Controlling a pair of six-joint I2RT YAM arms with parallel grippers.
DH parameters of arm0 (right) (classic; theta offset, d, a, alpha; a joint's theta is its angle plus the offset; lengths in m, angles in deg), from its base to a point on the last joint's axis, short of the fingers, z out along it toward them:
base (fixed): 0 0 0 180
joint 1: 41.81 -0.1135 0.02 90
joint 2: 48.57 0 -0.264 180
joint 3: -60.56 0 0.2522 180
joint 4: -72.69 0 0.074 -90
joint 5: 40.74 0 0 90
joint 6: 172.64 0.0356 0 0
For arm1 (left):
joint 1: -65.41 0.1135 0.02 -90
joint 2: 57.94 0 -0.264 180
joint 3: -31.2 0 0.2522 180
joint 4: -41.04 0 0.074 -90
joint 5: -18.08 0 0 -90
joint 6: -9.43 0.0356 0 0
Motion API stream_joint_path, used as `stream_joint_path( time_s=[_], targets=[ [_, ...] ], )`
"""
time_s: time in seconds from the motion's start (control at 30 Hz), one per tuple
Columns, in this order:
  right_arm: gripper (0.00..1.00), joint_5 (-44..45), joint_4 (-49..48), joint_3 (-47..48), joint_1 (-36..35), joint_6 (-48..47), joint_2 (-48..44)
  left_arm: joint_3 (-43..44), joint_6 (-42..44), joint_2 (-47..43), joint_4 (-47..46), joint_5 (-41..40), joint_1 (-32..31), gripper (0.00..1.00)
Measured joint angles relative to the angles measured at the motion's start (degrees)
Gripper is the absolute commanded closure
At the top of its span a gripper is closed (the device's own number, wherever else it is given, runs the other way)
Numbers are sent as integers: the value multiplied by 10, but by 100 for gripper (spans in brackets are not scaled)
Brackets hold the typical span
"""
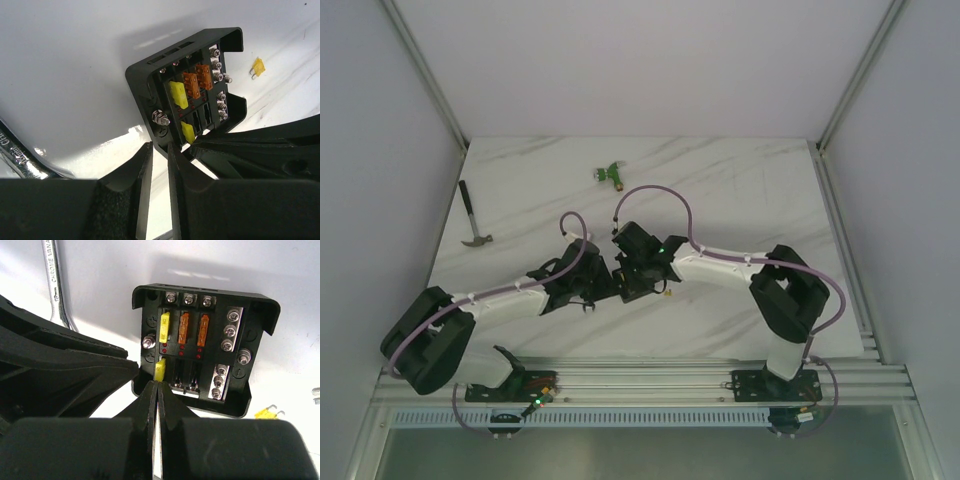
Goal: Snap on the fuse box
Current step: Adjust the fuse in the fuse box base, then pick up the fuse from the center of the board.
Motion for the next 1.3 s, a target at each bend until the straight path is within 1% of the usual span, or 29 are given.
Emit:
stream_joint_path(
  time_s=[0.3,0.43,0.53,0.57,0.63,0.7,0.8,0.9,1.0,1.1,1.13,1.2,1.3],
  targets=[
    [100,15,24,17,-3,15,15,-4,0,0,-5,0,0,72],
    [100,19,28,20,-4,19,15,-9,-4,-4,-8,-1,0,68],
    [100,21,7,3,-6,14,-3,-17,-5,-15,-8,-3,0,63],
    [98,21,-5,-7,-6,9,-11,-18,-5,-19,-8,-3,0,62],
    [87,22,-17,-19,-7,0,-21,-18,-5,-23,-8,-3,0,58],
    [80,26,-17,-27,-7,-9,-33,-19,-5,-29,-8,-3,0,53],
    [74,38,-16,-38,-8,-15,-66,-23,-7,-44,-8,-9,0,44],
    [67,64,-20,-56,-9,-14,-117,-26,-8,-63,-3,-20,0,36],
    [59,102,-23,-78,-9,-5,-149,-27,-8,-77,0,-31,0,24],
    [54,139,-26,-109,-9,10,-151,-27,-8,-85,5,-42,0,8],
    [51,148,-24,-122,-9,17,-150,-27,-8,-87,7,-45,0,5],
    [47,164,-23,-145,-9,30,-148,-28,-9,-90,13,-54,0,0],
    [46,185,-24,-169,-9,50,-147,-30,-9,-96,23,-66,0,0]
  ],
)
